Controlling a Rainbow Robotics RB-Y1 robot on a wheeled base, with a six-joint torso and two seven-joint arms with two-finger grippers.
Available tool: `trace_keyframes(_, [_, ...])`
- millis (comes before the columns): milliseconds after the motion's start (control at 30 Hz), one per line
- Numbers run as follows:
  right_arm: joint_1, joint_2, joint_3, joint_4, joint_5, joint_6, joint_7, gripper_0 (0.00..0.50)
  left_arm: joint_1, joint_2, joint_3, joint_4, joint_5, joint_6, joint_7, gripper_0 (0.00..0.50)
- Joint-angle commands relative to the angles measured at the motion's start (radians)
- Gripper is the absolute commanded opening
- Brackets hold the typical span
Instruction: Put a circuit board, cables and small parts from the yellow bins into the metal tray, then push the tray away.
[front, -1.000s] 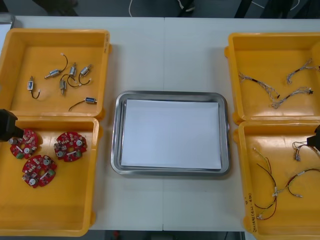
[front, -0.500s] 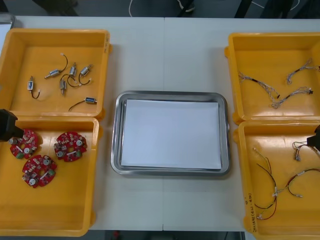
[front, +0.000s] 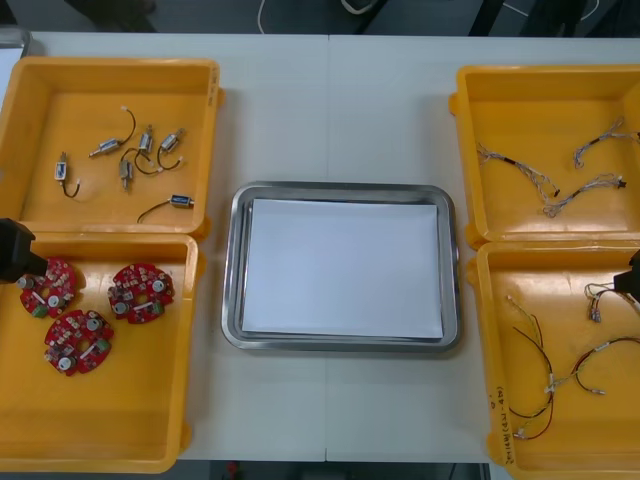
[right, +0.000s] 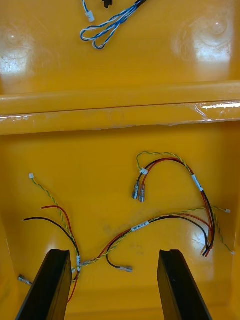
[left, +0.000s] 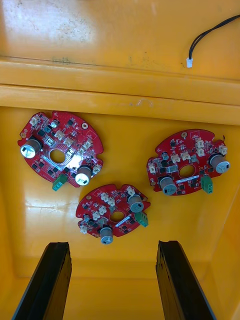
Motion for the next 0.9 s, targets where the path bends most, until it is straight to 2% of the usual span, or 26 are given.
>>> trace_keyframes(33, [0.017,-0.037,-0.015,-0.015,-0.005,0.003,-0.017,0.5,0.014,0.044,0.035,-0.03,0.003,0.006,-0.08,0.5])
trace_keyframes(900, [0.013,-0.028,-0.023,-0.011,-0.003,0.003,-0.019,0.5,0.014,0.044,0.035,-0.03,0.003,0.006,-0.08,0.5])
